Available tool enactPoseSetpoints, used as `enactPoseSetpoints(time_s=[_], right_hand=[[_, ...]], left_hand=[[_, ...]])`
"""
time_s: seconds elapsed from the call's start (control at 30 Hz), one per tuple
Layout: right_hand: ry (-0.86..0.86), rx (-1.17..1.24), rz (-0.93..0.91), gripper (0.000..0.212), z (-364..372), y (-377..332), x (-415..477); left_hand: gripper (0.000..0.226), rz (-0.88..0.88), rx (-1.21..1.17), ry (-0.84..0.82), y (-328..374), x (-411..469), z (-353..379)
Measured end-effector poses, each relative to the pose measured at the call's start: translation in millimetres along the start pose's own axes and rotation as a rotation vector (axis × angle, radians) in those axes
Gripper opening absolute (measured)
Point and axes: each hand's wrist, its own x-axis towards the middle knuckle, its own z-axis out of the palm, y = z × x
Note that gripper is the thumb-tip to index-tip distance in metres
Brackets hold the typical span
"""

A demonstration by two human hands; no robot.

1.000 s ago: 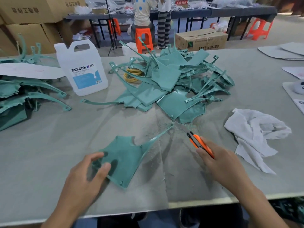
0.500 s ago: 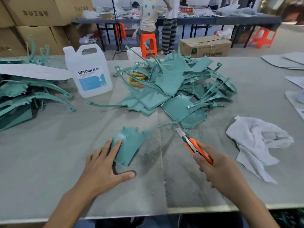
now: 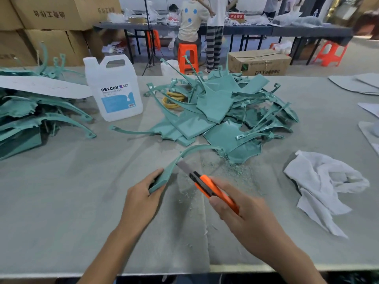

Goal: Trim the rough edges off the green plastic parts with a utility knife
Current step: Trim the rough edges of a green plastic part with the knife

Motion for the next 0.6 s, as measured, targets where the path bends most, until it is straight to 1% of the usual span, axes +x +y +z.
enactPoseSetpoints(time_s=[0.13,0.4,0.5,0.6], right_hand=[[-0.055,-0.055,-0.072,0.047,10.3,-10.0,13.7],[-0.108,-0.167,-0.137,0.048,1.6,-9.2,21.5],[-0.126,-0.299,-0.143,0.051,-13.4,-9.6,34.0],[-0.221,-0.412,-0.153,0.046,-40.1,-11.3,59.0]], left_hand=[[0.039,-0.044,0.006,0.003,-2.3,1.0,-1.3],[0.033,0.001,0.032,-0.017,-3.4,-1.1,-2.0],[0.034,0.014,0.066,-0.013,-6.5,-1.3,0.7],[0.039,0.024,0.132,-0.001,-8.6,-1.3,4.5]])
